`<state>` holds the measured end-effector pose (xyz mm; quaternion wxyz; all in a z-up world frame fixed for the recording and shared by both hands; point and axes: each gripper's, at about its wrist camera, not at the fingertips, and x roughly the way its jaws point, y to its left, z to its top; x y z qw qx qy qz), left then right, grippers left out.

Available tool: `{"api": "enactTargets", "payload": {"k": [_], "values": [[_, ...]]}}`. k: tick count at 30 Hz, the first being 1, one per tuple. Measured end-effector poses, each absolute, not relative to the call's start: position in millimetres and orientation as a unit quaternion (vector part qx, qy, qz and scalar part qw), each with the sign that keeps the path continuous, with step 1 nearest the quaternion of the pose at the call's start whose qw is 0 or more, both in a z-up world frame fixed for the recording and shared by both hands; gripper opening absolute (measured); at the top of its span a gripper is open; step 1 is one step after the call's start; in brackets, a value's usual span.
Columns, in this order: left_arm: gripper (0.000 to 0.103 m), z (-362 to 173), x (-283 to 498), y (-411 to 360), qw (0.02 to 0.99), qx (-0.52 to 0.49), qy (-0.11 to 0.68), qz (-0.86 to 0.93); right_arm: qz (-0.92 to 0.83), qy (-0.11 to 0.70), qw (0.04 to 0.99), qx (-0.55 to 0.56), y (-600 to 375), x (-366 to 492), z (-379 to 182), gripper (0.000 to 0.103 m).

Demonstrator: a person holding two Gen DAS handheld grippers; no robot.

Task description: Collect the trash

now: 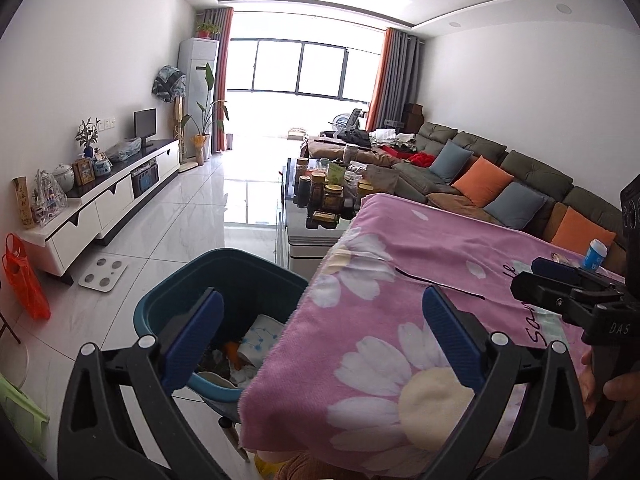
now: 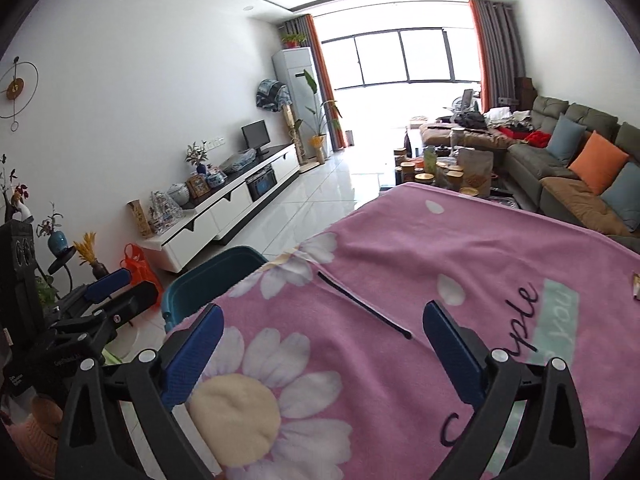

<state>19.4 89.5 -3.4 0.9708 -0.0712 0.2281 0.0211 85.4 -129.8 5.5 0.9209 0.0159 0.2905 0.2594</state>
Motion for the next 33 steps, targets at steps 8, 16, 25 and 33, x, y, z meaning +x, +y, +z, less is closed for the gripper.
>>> {"api": "enactTargets", "payload": {"k": [8,16,25,33], "values": [[0.098,6,11,38,0.982,-0.046,0.184,0.011,0.139,0.217,0.966,0.012,-193,43,10,0.096],[0.098,10,-2,3,0.989,-0.015,0.146,0.014,0.072,0.169,0.983,0.009,-227,9,8,0.096],[0.098,9,-15,-10,0.992,-0.01,0.128,0.004,0.05,0.143,0.988,0.013,-240,-13,11,0.096],[0.098,13,-22,-18,0.993,-0.003,0.115,-0.003,0.034,0.136,0.99,0.025,-248,-21,13,0.096]]}}
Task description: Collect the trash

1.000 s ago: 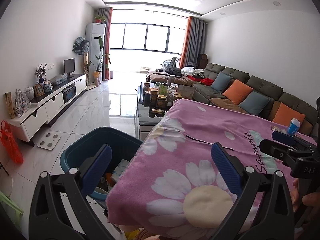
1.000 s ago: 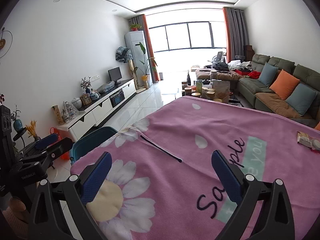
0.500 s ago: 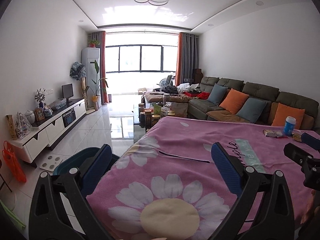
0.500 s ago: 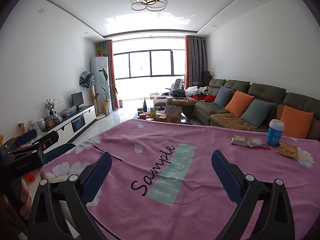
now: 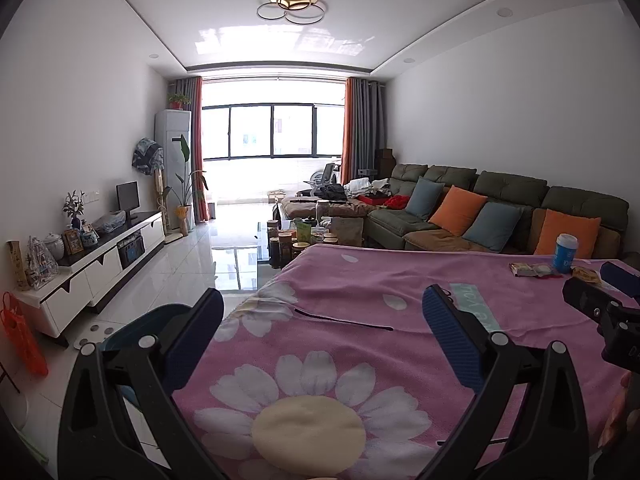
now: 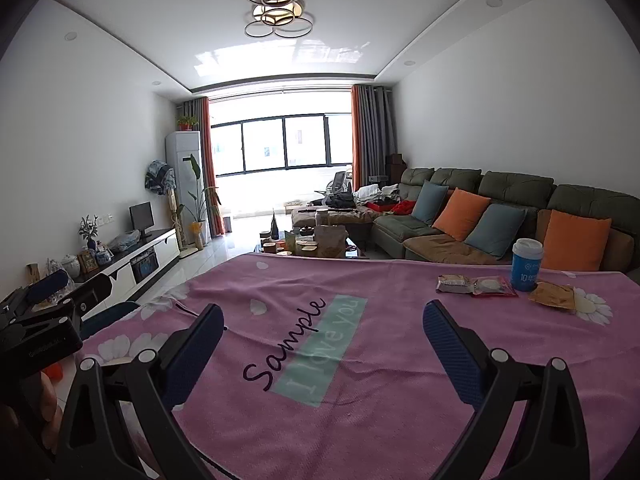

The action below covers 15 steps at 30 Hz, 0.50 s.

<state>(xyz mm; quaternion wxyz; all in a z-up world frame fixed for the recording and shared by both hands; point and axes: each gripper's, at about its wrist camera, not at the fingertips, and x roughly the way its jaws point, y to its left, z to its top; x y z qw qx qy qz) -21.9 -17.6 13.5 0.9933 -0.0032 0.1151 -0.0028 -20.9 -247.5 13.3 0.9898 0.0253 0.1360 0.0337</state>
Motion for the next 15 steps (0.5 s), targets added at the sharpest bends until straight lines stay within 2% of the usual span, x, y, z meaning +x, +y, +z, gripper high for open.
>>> {"api": "enactTargets", "payload": {"k": [15], "values": [[0.098,13.5,-28.6,-22.3,0.994,-0.001,0.105,-0.011,0.02,0.122,0.992,0.028,-254.6,-28.2,19.7,0.096]]}}
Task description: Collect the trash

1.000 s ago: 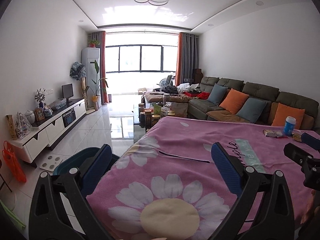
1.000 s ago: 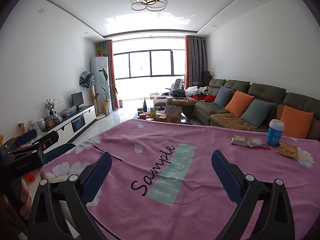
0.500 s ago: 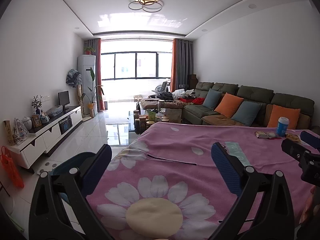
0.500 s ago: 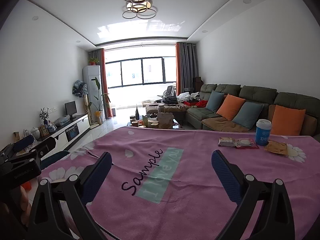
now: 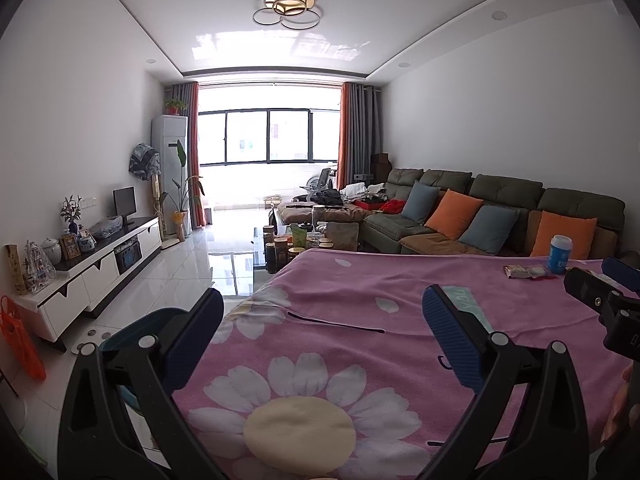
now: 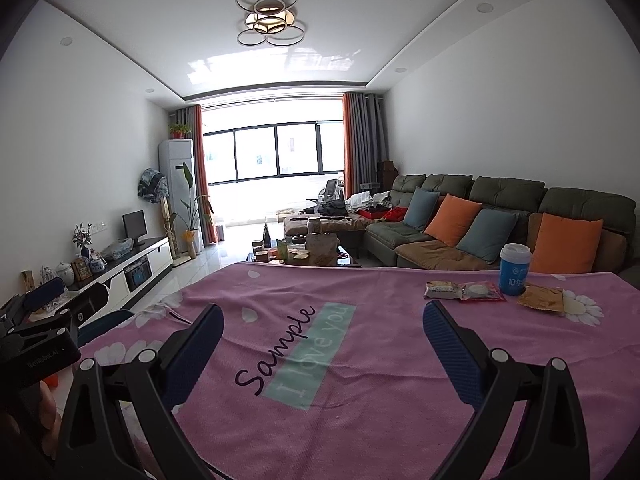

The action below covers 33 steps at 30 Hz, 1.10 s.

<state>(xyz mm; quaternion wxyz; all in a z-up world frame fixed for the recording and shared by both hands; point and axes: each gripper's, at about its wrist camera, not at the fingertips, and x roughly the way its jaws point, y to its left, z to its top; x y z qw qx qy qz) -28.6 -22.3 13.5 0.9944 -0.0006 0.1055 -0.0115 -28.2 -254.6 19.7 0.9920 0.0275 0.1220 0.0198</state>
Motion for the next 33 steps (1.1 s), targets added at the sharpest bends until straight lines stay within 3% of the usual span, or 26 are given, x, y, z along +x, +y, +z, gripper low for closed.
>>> {"api": "enactTargets", "payload": {"k": [33], "values": [[0.098,17.5,-29.5,-23.8,0.995,0.002,0.1,-0.007,0.013,0.122,0.992,0.031,-258.0,-26.8,21.9,0.096]]}}
